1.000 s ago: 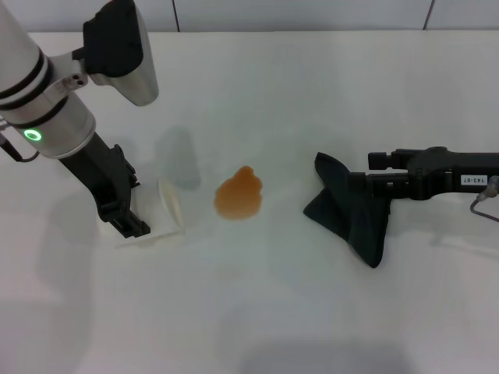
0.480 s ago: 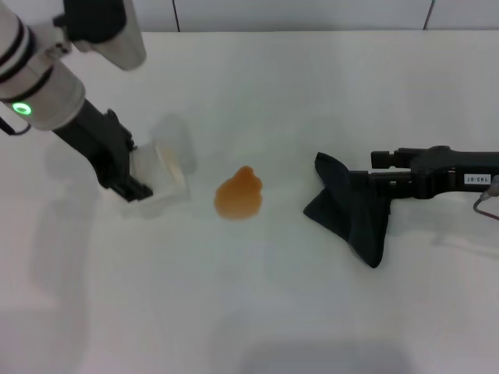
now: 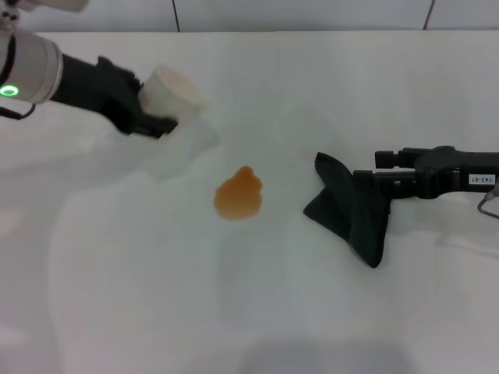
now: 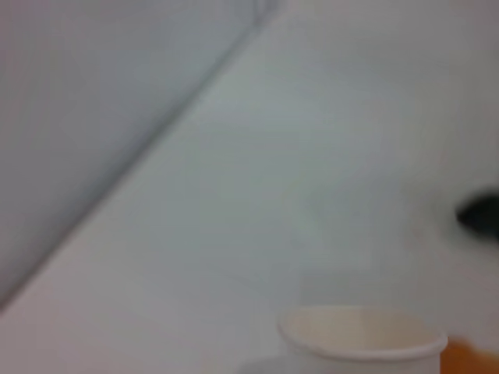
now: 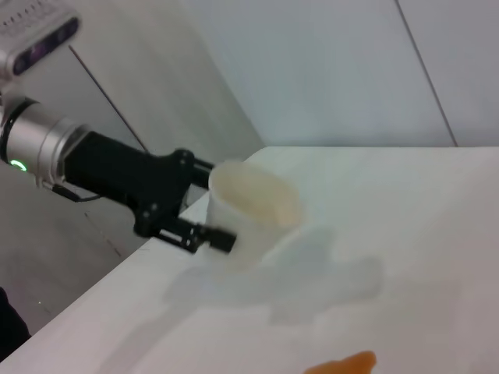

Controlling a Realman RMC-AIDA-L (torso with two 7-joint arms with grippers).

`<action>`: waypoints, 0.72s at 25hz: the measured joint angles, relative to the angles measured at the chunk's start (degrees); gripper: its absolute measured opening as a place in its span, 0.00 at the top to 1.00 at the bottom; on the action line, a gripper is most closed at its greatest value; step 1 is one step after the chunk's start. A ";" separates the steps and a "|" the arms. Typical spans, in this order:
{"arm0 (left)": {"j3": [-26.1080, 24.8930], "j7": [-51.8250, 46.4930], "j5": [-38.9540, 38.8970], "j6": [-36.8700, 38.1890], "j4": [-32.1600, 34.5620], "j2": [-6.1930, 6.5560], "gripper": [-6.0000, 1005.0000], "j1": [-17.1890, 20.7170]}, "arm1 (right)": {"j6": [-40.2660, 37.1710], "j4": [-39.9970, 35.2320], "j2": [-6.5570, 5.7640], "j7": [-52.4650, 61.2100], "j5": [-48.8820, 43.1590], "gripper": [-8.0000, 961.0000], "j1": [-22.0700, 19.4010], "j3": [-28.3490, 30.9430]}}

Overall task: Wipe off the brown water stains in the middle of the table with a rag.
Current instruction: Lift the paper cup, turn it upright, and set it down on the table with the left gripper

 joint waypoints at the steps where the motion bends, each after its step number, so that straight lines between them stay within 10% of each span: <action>1: -0.13 0.02 -2.31 -0.90 0.04 0.02 0.36 0.89 | -0.05 0.00 0.00 0.00 -0.01 0.14 0.00 0.00; 18: -0.62 17.17 -35.67 -8.12 -7.30 -0.05 0.35 14.76 | -0.59 1.26 0.00 -0.81 -0.61 0.14 -0.03 -0.25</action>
